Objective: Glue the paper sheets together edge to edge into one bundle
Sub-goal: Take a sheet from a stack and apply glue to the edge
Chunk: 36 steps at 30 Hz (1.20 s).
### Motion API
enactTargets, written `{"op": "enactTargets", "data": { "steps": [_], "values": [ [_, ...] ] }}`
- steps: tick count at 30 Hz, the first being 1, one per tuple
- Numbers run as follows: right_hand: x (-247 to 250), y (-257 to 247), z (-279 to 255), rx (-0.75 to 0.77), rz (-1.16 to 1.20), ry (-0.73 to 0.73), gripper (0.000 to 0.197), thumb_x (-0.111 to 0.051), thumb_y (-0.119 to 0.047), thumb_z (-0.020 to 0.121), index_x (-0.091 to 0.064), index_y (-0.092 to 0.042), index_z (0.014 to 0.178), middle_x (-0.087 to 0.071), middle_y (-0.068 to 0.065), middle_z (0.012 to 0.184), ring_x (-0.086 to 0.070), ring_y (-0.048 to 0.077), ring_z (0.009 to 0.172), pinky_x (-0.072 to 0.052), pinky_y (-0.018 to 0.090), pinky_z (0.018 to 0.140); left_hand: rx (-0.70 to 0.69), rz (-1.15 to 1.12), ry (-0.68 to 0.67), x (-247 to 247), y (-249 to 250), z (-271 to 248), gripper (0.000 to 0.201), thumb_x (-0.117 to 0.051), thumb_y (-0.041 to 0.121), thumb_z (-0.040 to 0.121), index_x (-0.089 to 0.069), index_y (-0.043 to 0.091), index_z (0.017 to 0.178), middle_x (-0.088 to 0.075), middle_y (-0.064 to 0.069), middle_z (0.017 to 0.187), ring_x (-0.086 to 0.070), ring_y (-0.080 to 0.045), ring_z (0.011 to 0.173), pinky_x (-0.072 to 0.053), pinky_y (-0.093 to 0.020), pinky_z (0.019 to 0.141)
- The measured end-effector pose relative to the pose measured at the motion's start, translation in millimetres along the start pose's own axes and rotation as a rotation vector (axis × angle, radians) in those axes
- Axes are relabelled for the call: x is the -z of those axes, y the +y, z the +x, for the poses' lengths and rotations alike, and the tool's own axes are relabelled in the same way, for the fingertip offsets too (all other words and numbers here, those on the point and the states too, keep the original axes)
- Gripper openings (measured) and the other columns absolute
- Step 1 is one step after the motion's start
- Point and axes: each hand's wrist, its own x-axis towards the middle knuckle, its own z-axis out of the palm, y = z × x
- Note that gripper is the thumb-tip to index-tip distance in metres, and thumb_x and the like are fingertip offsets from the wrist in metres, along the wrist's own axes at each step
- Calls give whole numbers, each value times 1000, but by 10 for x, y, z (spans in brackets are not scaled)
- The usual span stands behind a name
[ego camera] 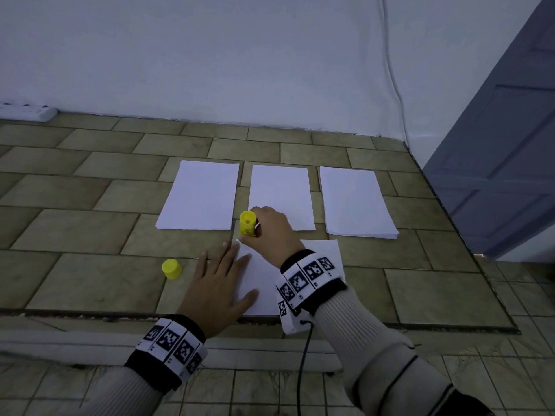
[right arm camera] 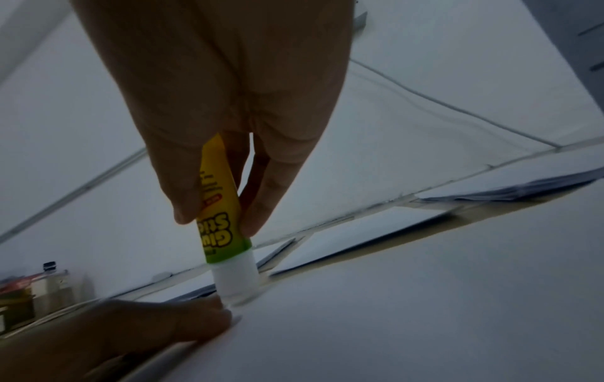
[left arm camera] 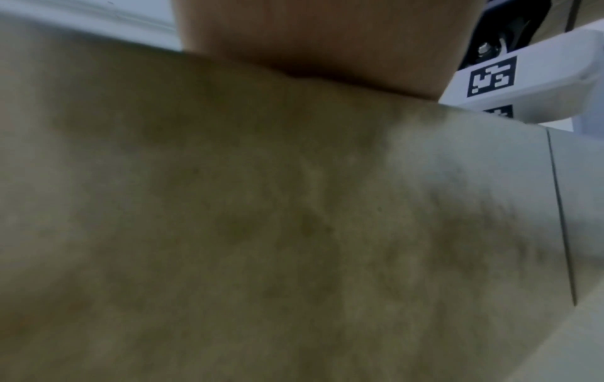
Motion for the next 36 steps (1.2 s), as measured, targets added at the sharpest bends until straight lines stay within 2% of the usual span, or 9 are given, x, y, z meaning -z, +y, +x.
{"op": "enactTargets", "data": {
  "steps": [5, 9, 14, 18, 21, 25, 28, 33, 36],
  "values": [
    [-29, -61, 44, -8, -90, -43, 27, -68, -19, 84, -57, -3, 102, -57, 16, 104, -56, 30, 96, -47, 38, 83, 3, 22, 3, -28, -3, 2, 79, -16, 70, 92, -42, 16, 144, -28, -10, 158, -22, -27, 147, -19, -59, 115],
    [1, -39, 35, -46, -81, -37, 28, -68, -17, 83, -56, 0, 102, -57, 18, 106, -56, 32, 97, -47, 40, 84, 1, 34, 21, -49, -18, 0, 78, -19, 69, 92, -41, 17, 145, -26, -10, 159, -20, -27, 147, -16, -58, 116],
    [167, 110, -33, -120, -108, -23, 27, -67, -18, 83, -55, -2, 101, -56, 16, 106, -56, 30, 95, -46, 37, 80, 0, 34, 38, -55, -22, -6, 77, -20, 69, 91, -38, 19, 147, -22, -8, 160, -15, -24, 149, -12, -57, 118],
    [384, 369, -185, -178, -58, 46, 19, -69, -15, 78, -53, -9, 85, -61, 13, 94, -59, 29, 86, -49, 38, 75, 4, 48, 26, -60, -25, -1, 76, -19, 68, 91, -36, 20, 149, -19, -7, 161, -11, -23, 150, -10, -56, 118],
    [576, 565, -337, -209, -72, 108, 16, -67, -14, 76, -55, -3, 74, -63, 12, 77, -59, 27, 73, -49, 35, 69, 10, 57, 10, -61, -29, -9, 77, -18, 68, 91, -35, 20, 149, -16, -6, 162, -8, -22, 150, -10, -56, 119],
    [850, 770, -498, -288, -133, 183, 17, -68, -14, 81, -55, -3, 79, -62, 9, 78, -56, 23, 72, -41, 30, 66, 6, 52, 7, -55, -27, -13, 82, -15, 72, 90, -36, 19, 149, -16, -6, 161, -10, -23, 149, -12, -57, 118],
    [966, 879, -564, -333, -146, 200, 17, -69, -17, 81, -54, -7, 81, -59, 5, 78, -54, 20, 74, -34, 26, 68, 8, 49, -15, -38, -15, -11, 95, -11, 83, 84, -31, 19, 151, -12, -6, 162, -4, -22, 150, -9, -58, 118],
    [915, 761, -627, -334, -14, 300, 21, -73, -18, 79, -58, -7, 88, -64, 7, 86, -60, 21, 80, -48, 32, 73, 33, 59, -53, 1, 8, -8, 110, -4, 92, 72, -19, 21, 154, 1, -1, 163, 9, -18, 149, 3, -52, 120],
    [696, 534, -637, -187, 110, 248, 16, -74, -14, 77, -60, -9, 81, -68, 5, 84, -65, 18, 78, -55, 37, 76, 47, 67, -56, 3, 11, 0, 115, -5, 93, 71, -19, 15, 154, -2, -2, 163, 6, -17, 150, 2, -51, 120]
  ]
}}
